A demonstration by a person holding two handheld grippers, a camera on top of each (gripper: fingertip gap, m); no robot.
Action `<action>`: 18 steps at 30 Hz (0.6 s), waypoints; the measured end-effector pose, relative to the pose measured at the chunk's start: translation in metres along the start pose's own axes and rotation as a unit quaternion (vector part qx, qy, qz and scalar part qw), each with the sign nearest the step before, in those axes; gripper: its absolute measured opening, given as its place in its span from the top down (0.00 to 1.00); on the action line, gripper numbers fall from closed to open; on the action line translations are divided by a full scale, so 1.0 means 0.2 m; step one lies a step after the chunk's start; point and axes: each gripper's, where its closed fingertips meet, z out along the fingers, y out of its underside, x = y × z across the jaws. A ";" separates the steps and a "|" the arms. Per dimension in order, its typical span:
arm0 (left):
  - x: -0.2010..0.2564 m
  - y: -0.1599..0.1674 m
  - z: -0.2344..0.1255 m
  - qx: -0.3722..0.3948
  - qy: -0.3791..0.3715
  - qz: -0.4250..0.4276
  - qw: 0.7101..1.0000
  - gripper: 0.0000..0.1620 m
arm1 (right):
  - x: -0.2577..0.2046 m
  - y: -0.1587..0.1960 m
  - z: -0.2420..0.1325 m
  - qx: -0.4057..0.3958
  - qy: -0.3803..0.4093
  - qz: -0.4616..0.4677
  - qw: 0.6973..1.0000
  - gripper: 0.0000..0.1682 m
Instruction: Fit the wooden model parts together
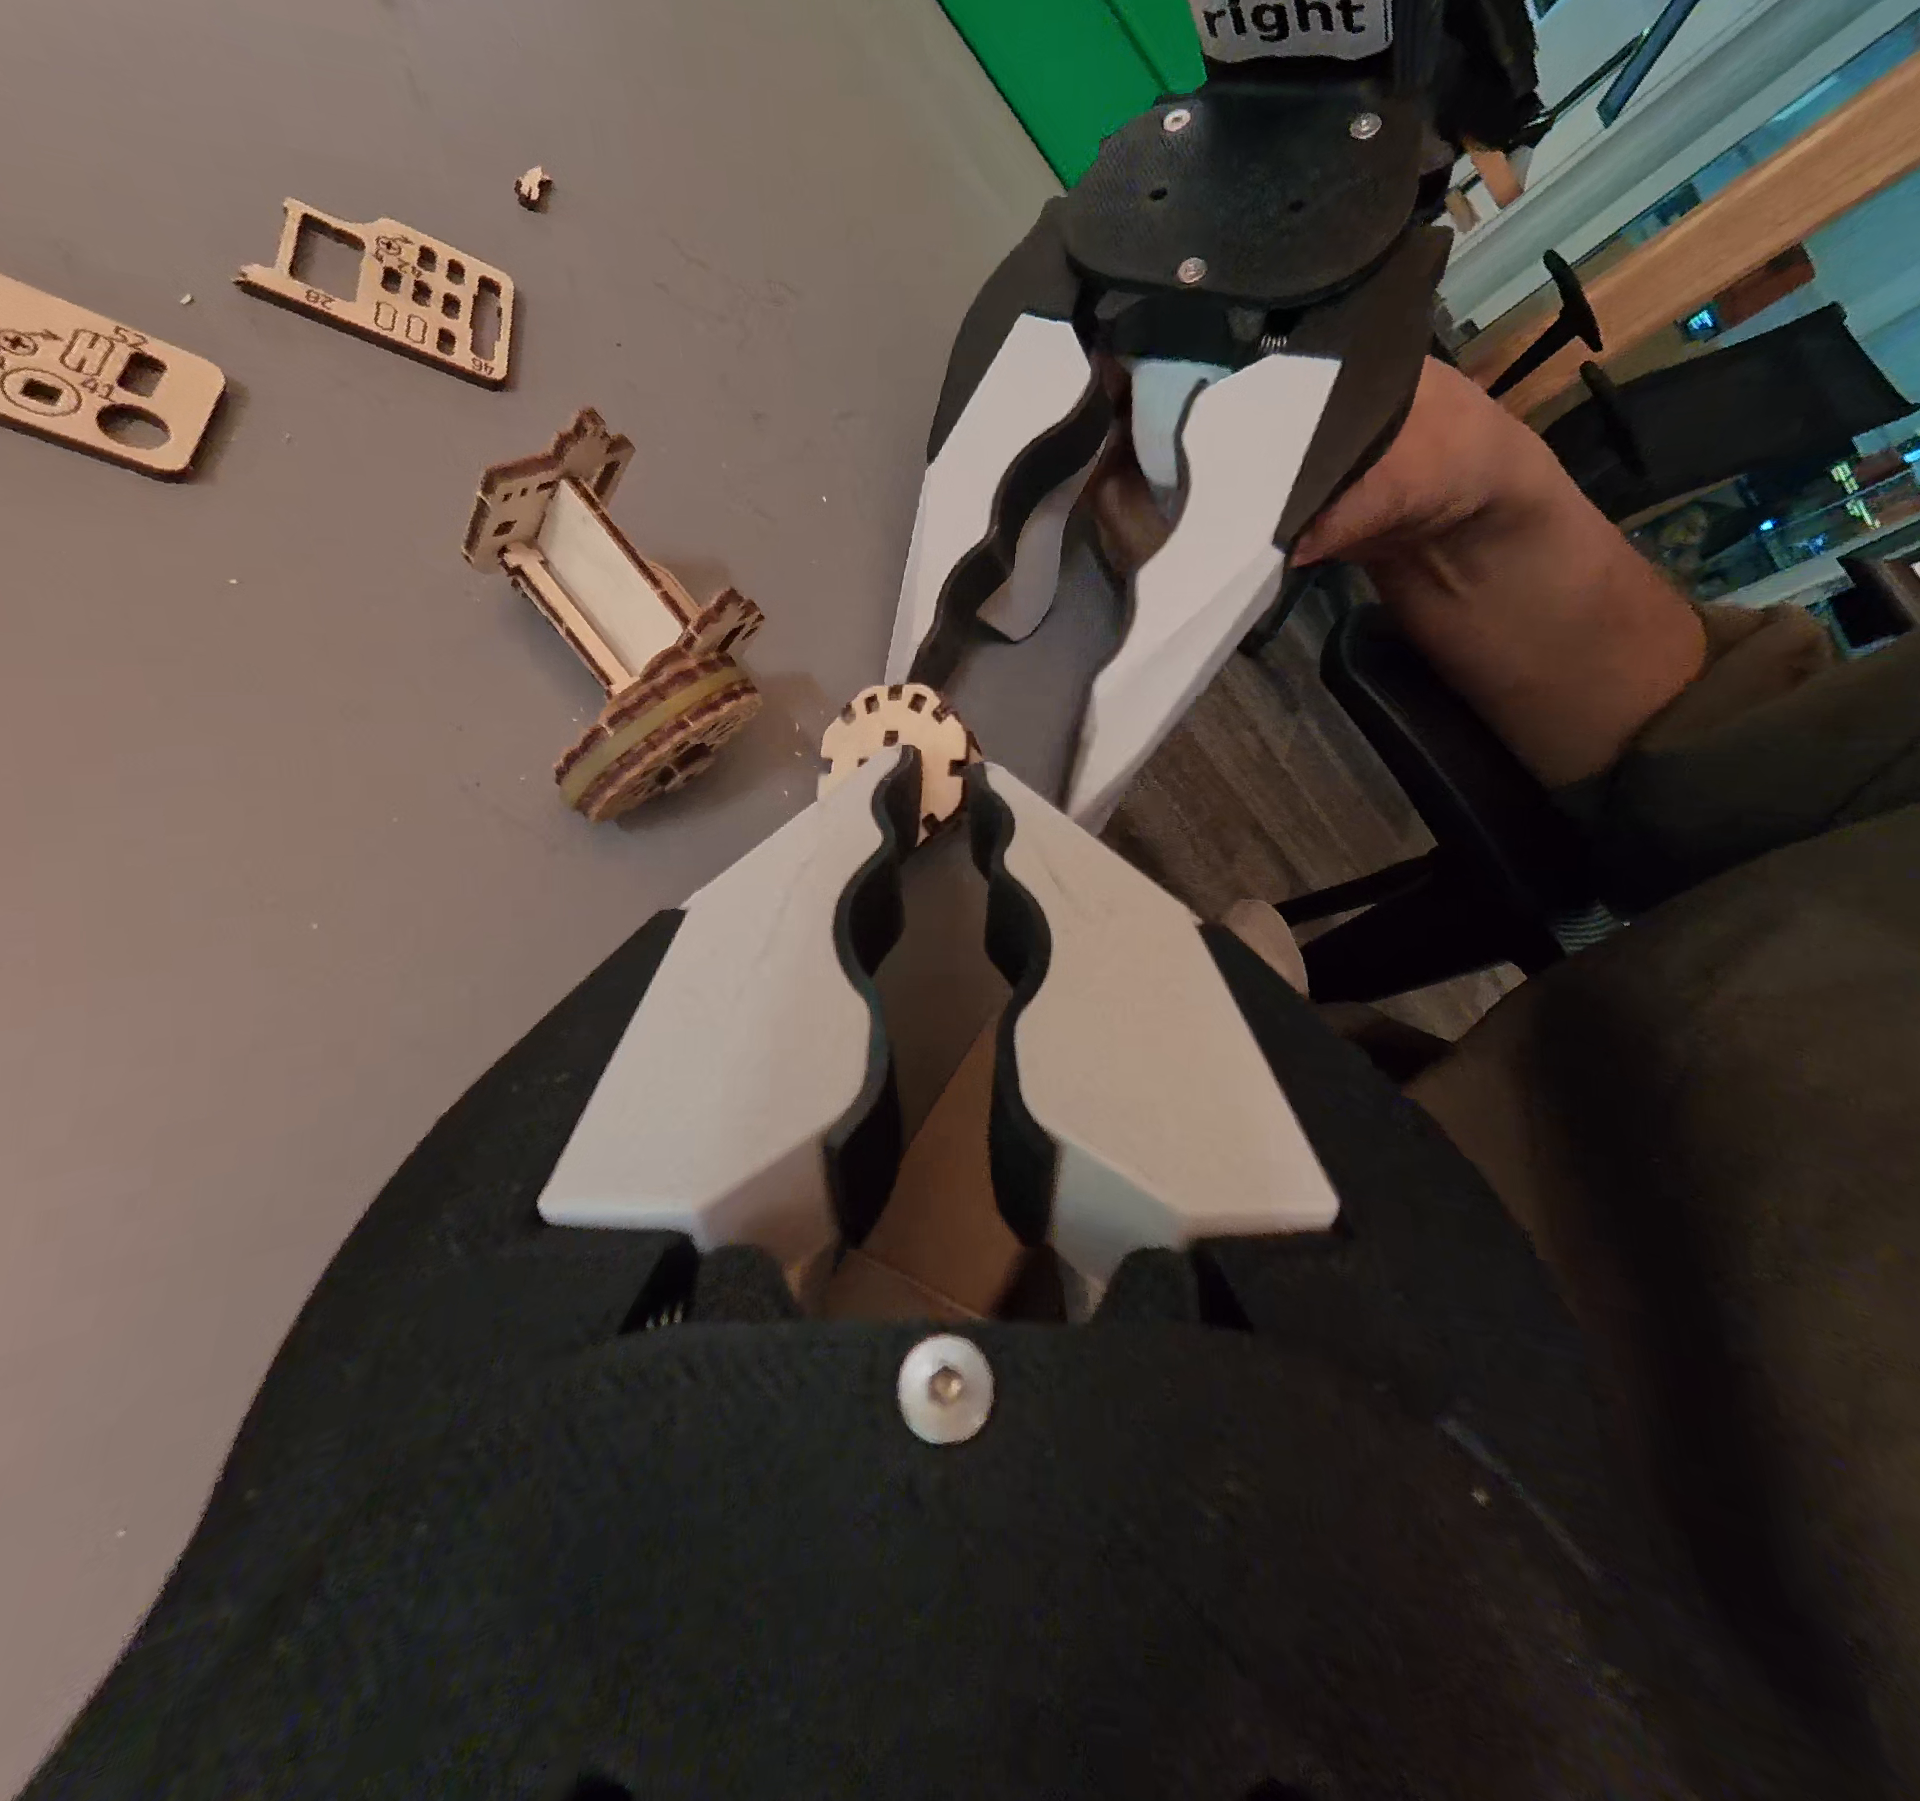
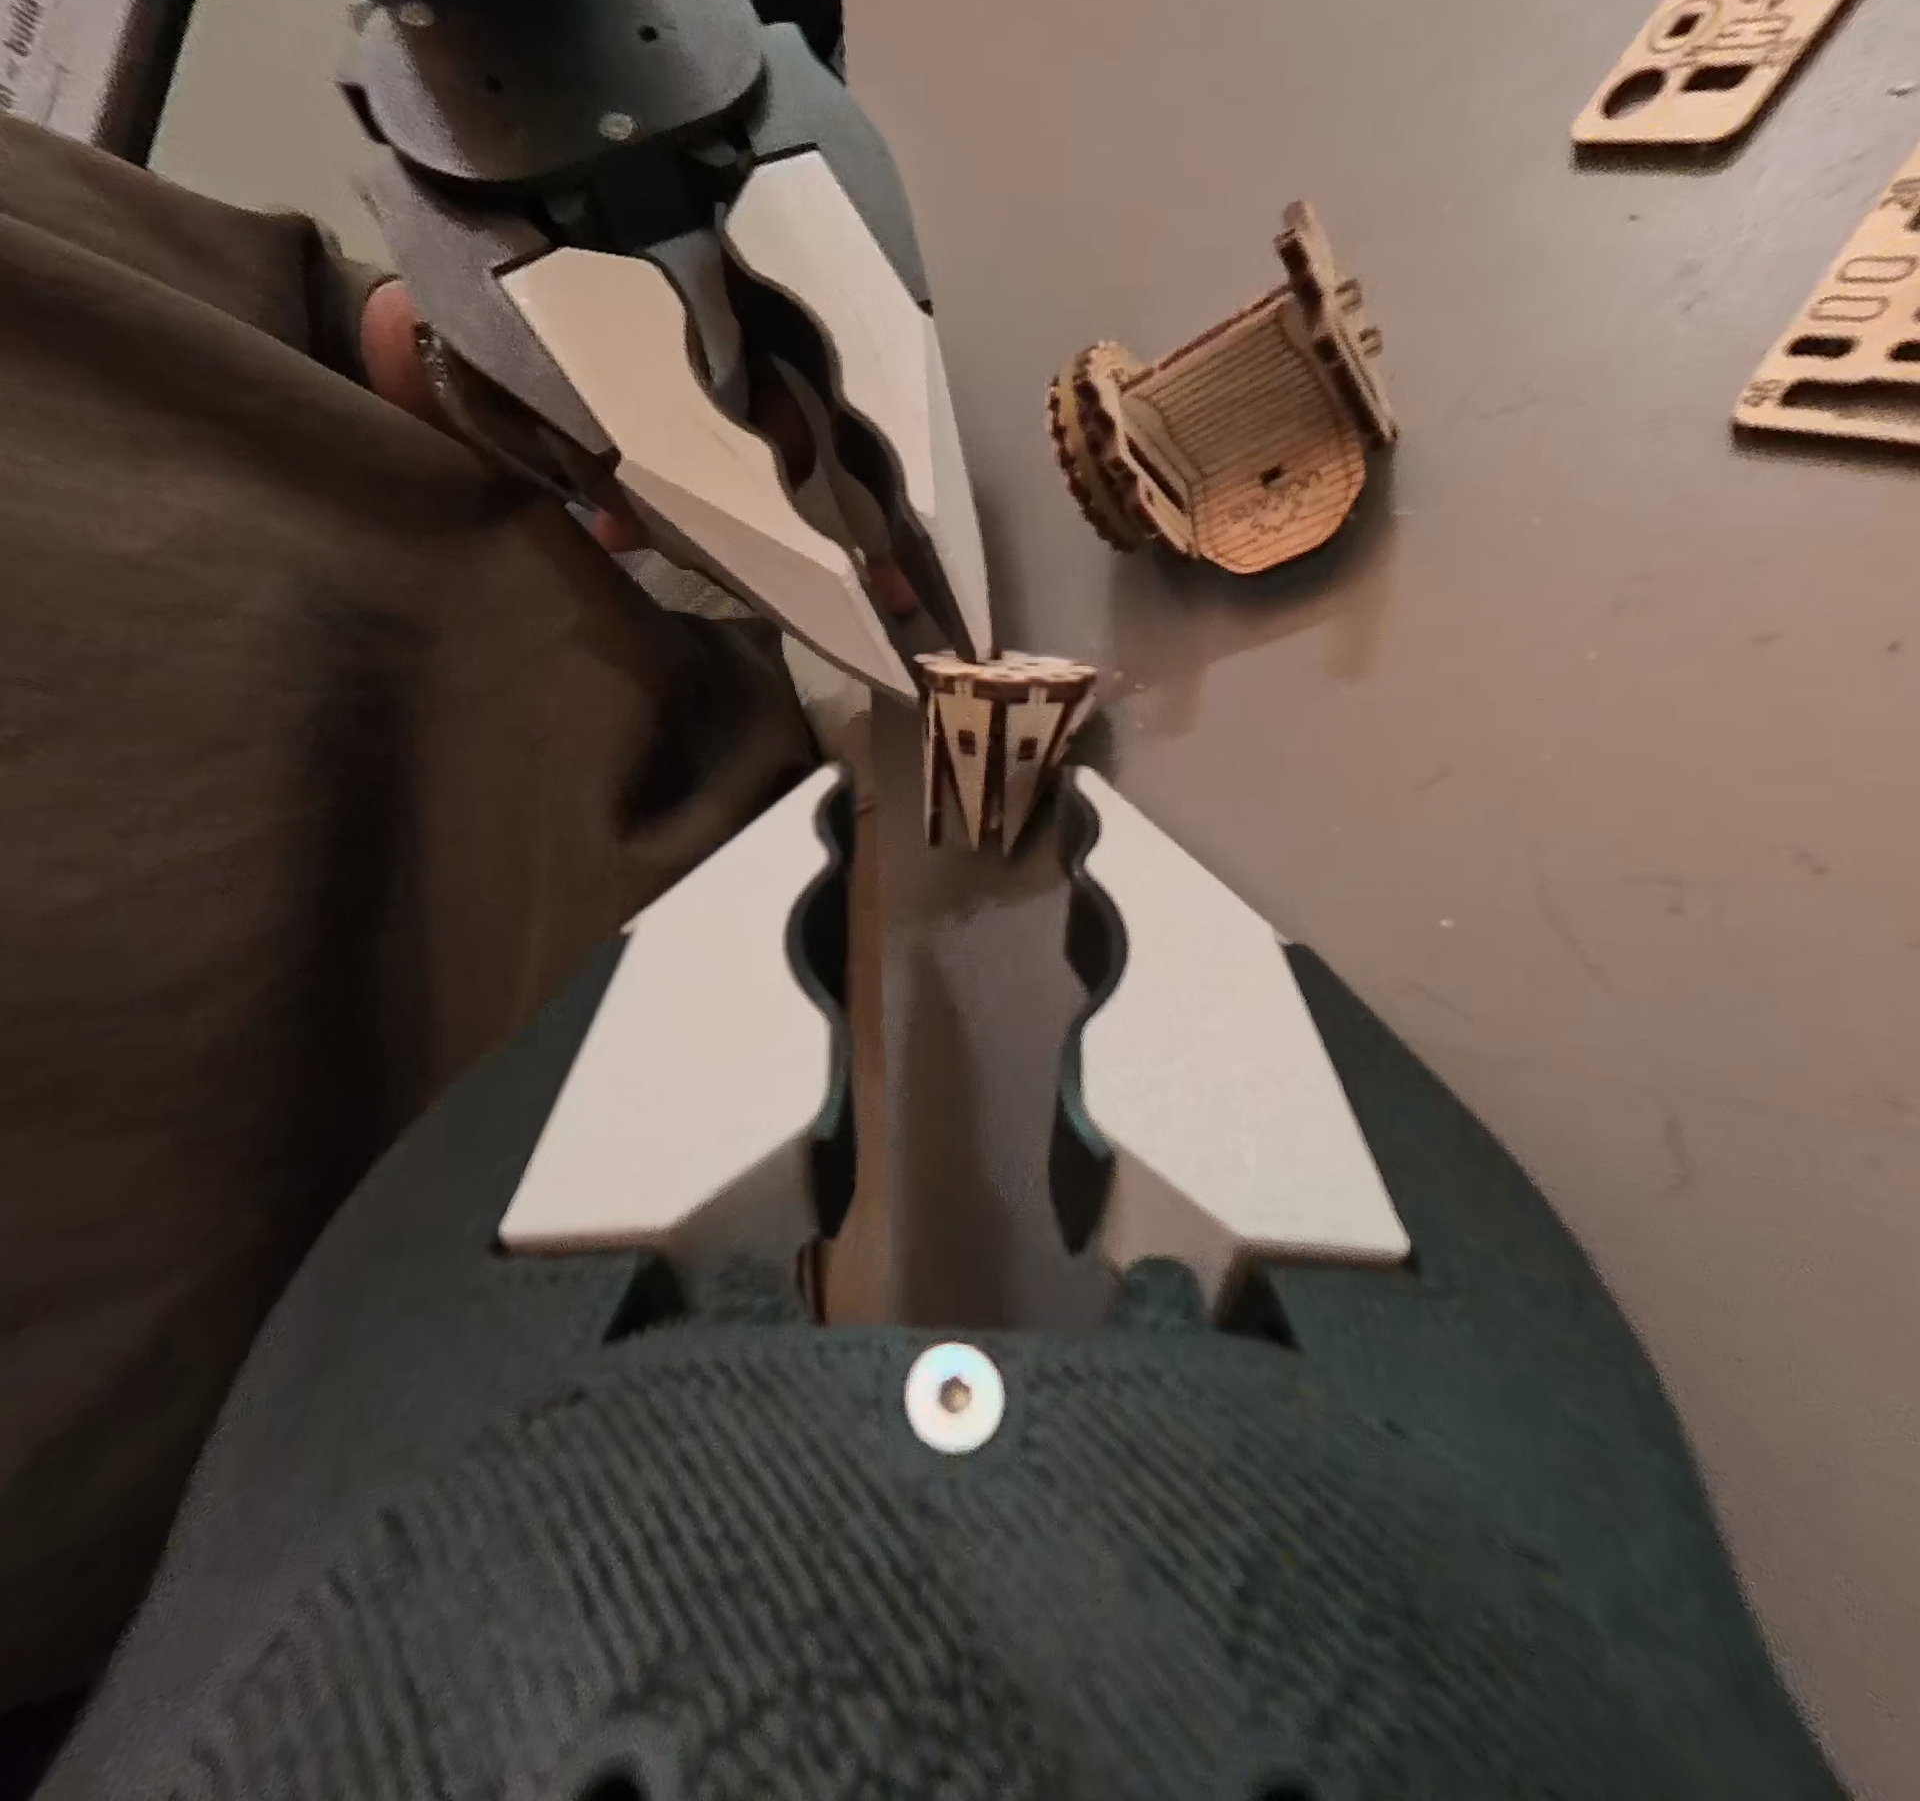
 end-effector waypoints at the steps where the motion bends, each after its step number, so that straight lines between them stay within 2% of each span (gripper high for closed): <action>1: 0.01 -0.01 -0.01 0.005 0.006 -0.003 1.000 0.95 | 0.00 0.00 -0.01 0.006 0.004 -0.007 1.000 0.75; 3: 0.02 -0.03 -0.03 0.014 0.018 -0.011 1.000 0.86 | 0.02 -0.04 -0.06 0.038 0.032 -0.027 0.998 0.73; 6: 0.02 -0.05 -0.08 0.028 0.019 -0.010 0.999 0.82 | 0.04 -0.15 -0.18 0.125 0.111 -0.077 0.983 0.70; 10: 0.04 -0.08 -0.14 0.064 0.042 0.019 0.997 0.83 | 0.03 -0.18 -0.24 0.192 0.248 -0.147 0.938 0.65; 12: 0.04 -0.07 -0.15 0.069 0.045 0.052 0.995 0.82 | 0.00 -0.12 -0.19 0.188 0.284 -0.164 0.926 0.63; 16: 0.03 -0.02 -0.13 0.051 0.022 0.101 0.993 0.79 | 0.02 -0.01 -0.08 0.108 0.367 -0.203 0.902 0.63; 18: 0.04 -0.01 -0.12 0.051 0.023 0.108 0.993 0.78 | 0.03 0.01 -0.03 0.070 0.392 -0.228 0.888 0.56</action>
